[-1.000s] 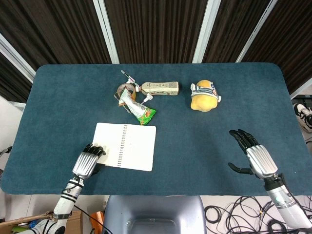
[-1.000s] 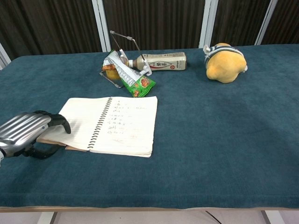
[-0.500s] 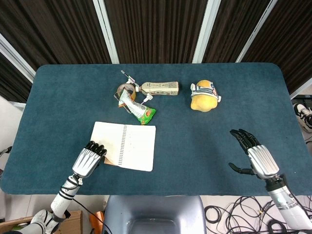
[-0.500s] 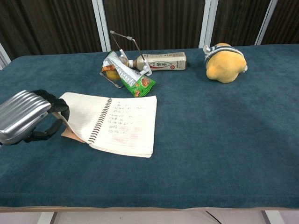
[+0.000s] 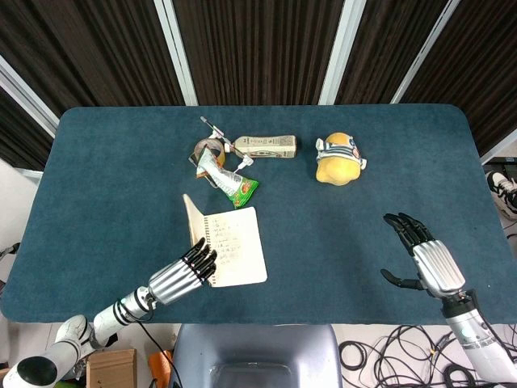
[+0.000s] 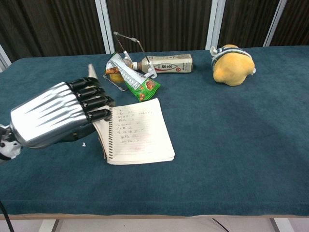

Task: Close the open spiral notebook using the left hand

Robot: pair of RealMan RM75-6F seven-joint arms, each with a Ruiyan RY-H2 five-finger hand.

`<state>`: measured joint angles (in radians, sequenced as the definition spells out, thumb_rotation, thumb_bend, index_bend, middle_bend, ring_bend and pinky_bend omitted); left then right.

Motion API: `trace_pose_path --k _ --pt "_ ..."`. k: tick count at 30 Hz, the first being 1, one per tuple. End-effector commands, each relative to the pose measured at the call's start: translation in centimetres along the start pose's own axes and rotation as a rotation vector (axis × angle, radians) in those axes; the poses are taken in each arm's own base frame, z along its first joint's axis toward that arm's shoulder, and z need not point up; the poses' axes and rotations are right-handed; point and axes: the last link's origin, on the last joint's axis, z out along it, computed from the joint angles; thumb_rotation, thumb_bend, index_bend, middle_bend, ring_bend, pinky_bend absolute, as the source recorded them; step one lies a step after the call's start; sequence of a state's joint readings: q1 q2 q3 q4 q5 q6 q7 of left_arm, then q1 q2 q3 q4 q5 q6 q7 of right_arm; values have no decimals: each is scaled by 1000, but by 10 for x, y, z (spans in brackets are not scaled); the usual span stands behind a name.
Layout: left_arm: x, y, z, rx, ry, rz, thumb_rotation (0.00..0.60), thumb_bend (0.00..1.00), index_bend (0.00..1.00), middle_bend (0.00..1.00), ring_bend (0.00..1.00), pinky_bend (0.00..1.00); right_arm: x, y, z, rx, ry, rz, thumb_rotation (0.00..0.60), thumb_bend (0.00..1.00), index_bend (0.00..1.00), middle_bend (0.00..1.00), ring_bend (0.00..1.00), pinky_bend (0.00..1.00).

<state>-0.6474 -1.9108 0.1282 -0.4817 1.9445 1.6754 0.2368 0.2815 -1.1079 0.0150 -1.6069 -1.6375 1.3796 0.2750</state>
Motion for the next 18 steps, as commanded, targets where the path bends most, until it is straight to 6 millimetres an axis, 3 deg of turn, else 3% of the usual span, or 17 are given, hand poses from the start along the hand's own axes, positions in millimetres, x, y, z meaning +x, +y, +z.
trace_pose_path --k 1,5,11,14,18 --pt "-1 4 17 6 9 -11 600 323 284 218 200 215 1 0 0 0 1 -1 600 158 59 74 20 115" --pt "-2 11 37 67 18 -80 600 261 122 140 154 202 1 -1 1 2 1 -1 600 158 59 74 20 115" --pt "-7 26 59 252 -8 -335 600 233 9 100 150 209 1 -1 0 2 3 -1 600 158 59 74 20 115" --pt "-8 35 60 380 -17 -570 600 230 0 118 167 216 3 1 -1 -6 6 -2 600 159 59 74 20 115" --pt "-8 35 59 407 -33 -615 600 233 24 200 214 214 3 2 -2 -8 6 -2 600 158 59 74 20 115"
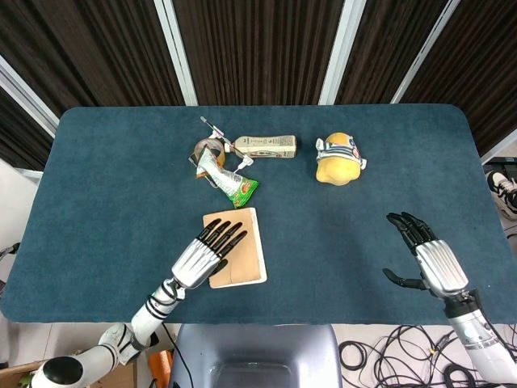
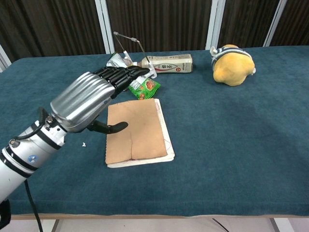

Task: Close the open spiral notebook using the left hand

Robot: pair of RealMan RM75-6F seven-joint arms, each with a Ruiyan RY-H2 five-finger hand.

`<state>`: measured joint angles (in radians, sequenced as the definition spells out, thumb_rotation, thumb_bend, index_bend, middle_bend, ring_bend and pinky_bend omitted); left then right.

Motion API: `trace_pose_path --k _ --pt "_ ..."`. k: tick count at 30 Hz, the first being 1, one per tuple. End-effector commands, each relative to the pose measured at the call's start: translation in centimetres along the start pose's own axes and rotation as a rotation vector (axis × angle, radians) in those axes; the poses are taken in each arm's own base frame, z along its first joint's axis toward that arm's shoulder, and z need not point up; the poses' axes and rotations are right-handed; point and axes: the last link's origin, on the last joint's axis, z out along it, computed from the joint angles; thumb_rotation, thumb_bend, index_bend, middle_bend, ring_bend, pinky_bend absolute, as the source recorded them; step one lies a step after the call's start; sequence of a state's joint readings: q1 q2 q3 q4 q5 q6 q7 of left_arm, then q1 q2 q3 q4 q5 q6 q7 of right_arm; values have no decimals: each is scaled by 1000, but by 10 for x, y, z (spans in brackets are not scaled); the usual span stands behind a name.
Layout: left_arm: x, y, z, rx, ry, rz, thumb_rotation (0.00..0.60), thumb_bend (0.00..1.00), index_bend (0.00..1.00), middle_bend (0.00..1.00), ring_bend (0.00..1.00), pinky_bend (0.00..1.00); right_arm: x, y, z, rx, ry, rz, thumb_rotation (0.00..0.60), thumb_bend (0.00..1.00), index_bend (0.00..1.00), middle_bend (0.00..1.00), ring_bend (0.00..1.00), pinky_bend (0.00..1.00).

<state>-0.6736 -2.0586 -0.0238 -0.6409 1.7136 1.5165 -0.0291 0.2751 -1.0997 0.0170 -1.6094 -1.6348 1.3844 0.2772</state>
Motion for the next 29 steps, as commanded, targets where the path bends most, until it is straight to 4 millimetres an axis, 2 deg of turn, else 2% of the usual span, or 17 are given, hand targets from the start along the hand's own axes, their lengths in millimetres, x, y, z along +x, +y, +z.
trace_pose_path --k 1,3,4,5,10,15,21,27,29 --pt "-4 1 -2 87 -27 -112 600 240 43 237 236 209 0 0 -1 -1 0 0 600 159 59 74 20 115" --pt "-6 -6 -10 200 -116 -244 600 261 89 282 260 198 0 1 -1 -5 -4 -2 600 158 60 74 20 115" --pt "-1 -16 -17 247 -154 -278 600 281 104 277 257 194 0 2 -2 -8 -7 -3 600 158 60 74 20 115" --pt "17 -33 -27 289 -163 -262 600 305 120 272 252 187 0 4 -3 -13 -10 -9 600 158 61 74 20 115" --pt "77 -74 -64 420 -197 -166 600 423 179 256 232 163 4 9 -5 -38 -26 -28 600 158 64 74 20 115" --pt "127 -102 -120 576 -265 -117 600 382 181 216 186 140 9 13 -10 -58 -23 -50 600 158 64 74 20 114" --pt "169 -114 -181 702 -255 -30 600 303 161 200 168 122 15 17 -18 -82 8 -52 600 159 64 74 20 115" --pt "193 -110 -233 747 -235 26 600 296 161 200 159 107 17 20 -27 -98 29 -55 600 158 64 74 20 115" --pt "199 -107 -244 757 -228 37 600 296 162 198 156 102 17 21 -29 -100 29 -59 600 159 64 74 20 115"
